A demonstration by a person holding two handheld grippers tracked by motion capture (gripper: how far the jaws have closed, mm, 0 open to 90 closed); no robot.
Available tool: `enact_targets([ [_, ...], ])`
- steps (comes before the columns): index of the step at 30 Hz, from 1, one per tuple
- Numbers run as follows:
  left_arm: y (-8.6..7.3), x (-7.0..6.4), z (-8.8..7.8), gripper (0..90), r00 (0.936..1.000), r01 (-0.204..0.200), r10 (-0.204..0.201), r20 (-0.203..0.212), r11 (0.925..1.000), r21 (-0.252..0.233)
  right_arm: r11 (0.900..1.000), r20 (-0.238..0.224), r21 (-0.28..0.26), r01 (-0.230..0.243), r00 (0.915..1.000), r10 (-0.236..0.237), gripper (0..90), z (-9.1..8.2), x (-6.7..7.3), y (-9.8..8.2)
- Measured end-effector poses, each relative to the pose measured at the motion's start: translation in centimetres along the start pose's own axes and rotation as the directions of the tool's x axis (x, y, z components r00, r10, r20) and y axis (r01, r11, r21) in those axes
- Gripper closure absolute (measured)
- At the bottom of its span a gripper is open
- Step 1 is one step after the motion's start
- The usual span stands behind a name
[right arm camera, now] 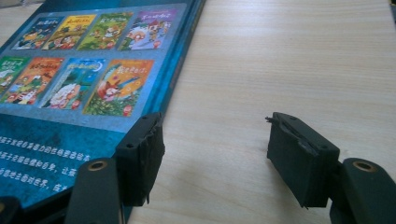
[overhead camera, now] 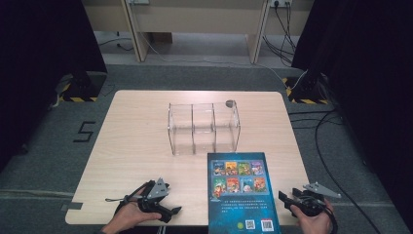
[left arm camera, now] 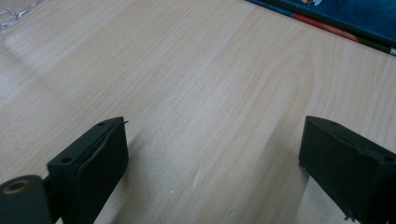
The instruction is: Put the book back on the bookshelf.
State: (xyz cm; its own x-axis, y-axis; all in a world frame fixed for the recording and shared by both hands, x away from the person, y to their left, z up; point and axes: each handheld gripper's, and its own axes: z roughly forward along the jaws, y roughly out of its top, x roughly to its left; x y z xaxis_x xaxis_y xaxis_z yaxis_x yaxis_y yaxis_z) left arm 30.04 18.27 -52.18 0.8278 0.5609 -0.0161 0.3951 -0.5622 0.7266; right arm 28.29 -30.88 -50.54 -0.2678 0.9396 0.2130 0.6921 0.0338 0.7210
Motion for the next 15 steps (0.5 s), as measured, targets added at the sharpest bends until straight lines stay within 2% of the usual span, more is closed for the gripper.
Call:
enact_targets([
  [2, 0.0, 0.0, 0.0, 6.8, 1.0000, 0.000, 0.000, 0.000, 1.0000, 0.000, 1.000, -0.015, 0.006, 0.008, 0.9999, -0.008, 36.4, 0.3, 0.4, 0.3],
  [3, 0.0, 0.0, 0.0, 6.8, 1.0000, -0.001, 0.001, 0.000, 1.0000, 0.000, 1.000, -0.016, 0.010, -0.007, 0.9998, 0.007, 36.4, 0.3, 0.6, 0.3],
  [5, 0.0, 0.0, 0.0, 6.5, 1.0000, -0.001, 0.001, 0.001, 1.0000, 0.000, 1.000, -0.021, 0.013, 0.023, 0.9995, -0.022, 36.4, 0.7, 0.8, 0.6],
  [11, 0.1, -0.3, 0.2, 6.0, 0.9999, -0.009, 0.009, 0.010, 1.0000, -0.001, 0.999, -0.044, 0.032, 0.012, 0.9990, -0.011, 36.4, 1.4, 1.4, 1.1],
  [15, 0.3, -0.8, 0.3, 6.3, 0.9994, -0.021, 0.021, 0.026, 0.9998, 0.000, 0.999, -0.054, 0.044, 0.025, 0.9983, -0.023, 36.4, 1.8, 1.6, 1.2],
])
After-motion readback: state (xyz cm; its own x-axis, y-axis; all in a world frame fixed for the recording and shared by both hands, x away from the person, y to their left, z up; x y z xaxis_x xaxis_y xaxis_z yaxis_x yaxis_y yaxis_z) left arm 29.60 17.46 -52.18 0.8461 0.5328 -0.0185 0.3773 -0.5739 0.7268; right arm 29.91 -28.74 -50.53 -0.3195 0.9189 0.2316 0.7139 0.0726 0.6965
